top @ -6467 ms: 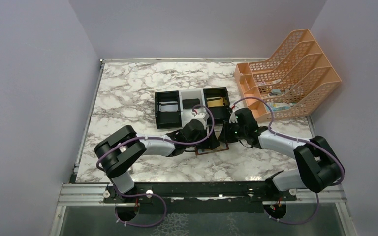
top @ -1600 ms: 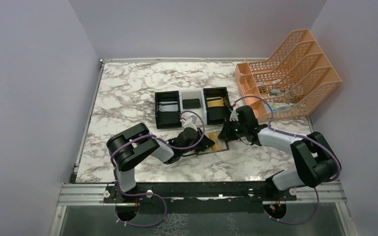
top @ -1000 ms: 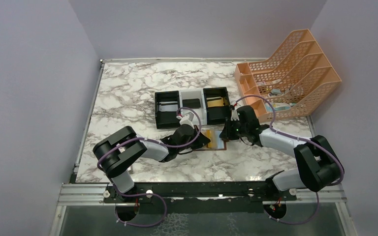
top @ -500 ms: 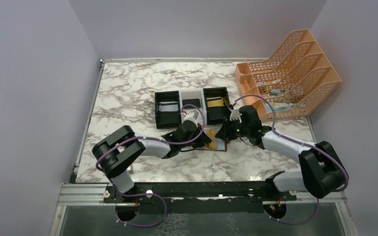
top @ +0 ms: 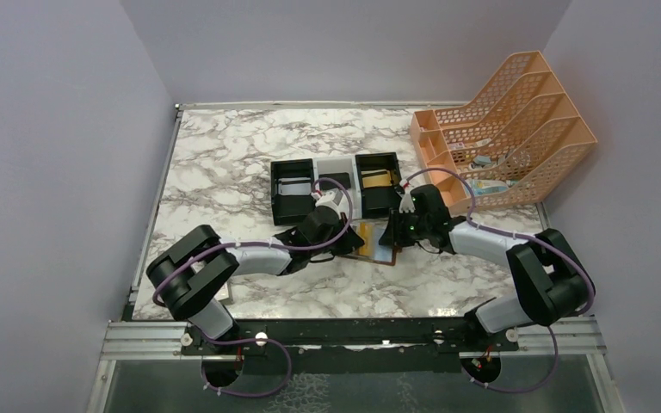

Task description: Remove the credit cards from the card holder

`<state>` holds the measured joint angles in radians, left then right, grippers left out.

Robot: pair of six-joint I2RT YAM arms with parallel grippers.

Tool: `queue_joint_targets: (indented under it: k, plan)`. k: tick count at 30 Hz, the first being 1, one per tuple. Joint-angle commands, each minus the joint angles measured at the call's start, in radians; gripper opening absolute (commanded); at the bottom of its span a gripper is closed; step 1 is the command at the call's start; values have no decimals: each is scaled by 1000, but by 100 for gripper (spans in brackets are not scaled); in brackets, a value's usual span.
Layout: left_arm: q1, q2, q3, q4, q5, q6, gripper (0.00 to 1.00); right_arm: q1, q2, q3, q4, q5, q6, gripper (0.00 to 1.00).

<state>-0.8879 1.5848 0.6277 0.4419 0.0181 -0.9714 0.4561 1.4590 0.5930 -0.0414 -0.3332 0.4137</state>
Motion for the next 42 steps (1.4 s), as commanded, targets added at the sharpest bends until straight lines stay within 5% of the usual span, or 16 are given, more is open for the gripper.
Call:
queue_joint_targets:
  k: [1, 7, 12, 23, 34, 42]
  plan:
    - [18, -55, 25, -64, 2, 62, 2, -3, -9, 20, -31, 53, -16, 20]
    - [20, -94, 133, -317, -51, 178, 0, -4, -83, 9, 1, 2, -20, 21]
    - [22, -181, 127, -341, -53, 212, 0, -4, -204, -7, 7, 13, -14, 27]
    - [29, -393, 61, -303, -28, 228, 0, -4, -466, -107, 132, 54, 41, 64]
    - [95, -508, -48, -145, 151, 202, 0, -4, -707, -272, 408, -107, 106, 67]
    - [99, -547, -85, -54, 238, 179, 0, -4, -638, -233, 476, -338, 168, 67]
